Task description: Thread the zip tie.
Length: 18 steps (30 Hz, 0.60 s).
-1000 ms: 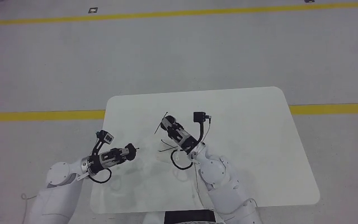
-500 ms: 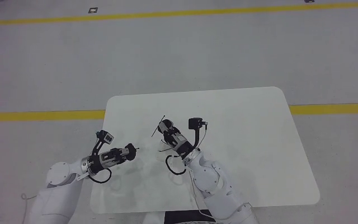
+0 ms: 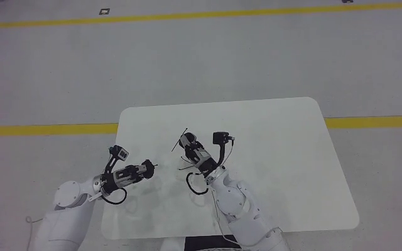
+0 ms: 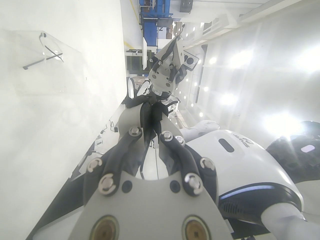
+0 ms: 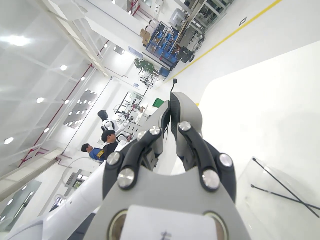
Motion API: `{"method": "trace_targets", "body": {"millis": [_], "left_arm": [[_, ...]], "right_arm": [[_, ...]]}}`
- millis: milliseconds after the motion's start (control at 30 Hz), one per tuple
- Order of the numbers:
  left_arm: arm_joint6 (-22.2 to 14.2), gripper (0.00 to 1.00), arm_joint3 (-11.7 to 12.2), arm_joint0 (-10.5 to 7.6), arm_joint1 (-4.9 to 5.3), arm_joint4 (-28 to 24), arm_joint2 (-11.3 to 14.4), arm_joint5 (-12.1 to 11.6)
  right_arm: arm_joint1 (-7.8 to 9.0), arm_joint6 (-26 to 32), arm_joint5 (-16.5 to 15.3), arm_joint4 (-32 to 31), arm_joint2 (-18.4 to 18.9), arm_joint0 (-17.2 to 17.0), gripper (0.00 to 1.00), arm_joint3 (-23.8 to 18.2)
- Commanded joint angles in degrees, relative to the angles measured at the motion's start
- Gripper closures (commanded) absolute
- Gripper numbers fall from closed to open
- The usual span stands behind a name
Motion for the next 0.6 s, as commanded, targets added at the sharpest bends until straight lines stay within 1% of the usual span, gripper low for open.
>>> {"method": "trace_targets", "body": {"millis": [0, 167, 233, 333, 467, 567], "left_arm": [[1.9, 1.0, -1.0, 0.38, -0.03, 0.9, -0.1, -0.1], [6.2, 1.0, -3.8, 1.49, -0.35, 4.2, -0.7, -0.1], [8.0, 1.0, -4.7, 1.86, -0.66, 4.8, -0.8, -0.1], [10.6, 1.0, -5.7, 2.31, -1.15, 6.2, -1.0, -0.1], [13.1, 1.0, -6.3, 2.78, -1.86, 7.0, -1.0, -0.1], [13.7, 1.0, -5.5, 2.74, -2.46, 5.4, -1.2, -0.1]], "right_arm": [[-0.11, -2.2, 1.6, -1.0, -1.1, -0.1, 1.0, -0.1], [-0.31, -6.4, 5.7, -3.6, -3.8, -0.6, 1.0, -0.2], [-0.12, -8.1, 7.3, -4.8, -5.0, -0.3, 1.0, 0.1], [0.23, -10.6, 9.2, -5.1, -6.7, 0.1, 1.0, 0.4], [0.54, -12.9, 11.5, -5.3, -8.6, 1.1, 1.0, 1.2], [0.64, -13.9, 12.7, -4.2, -9.9, 1.9, 1.0, 2.4]]}}
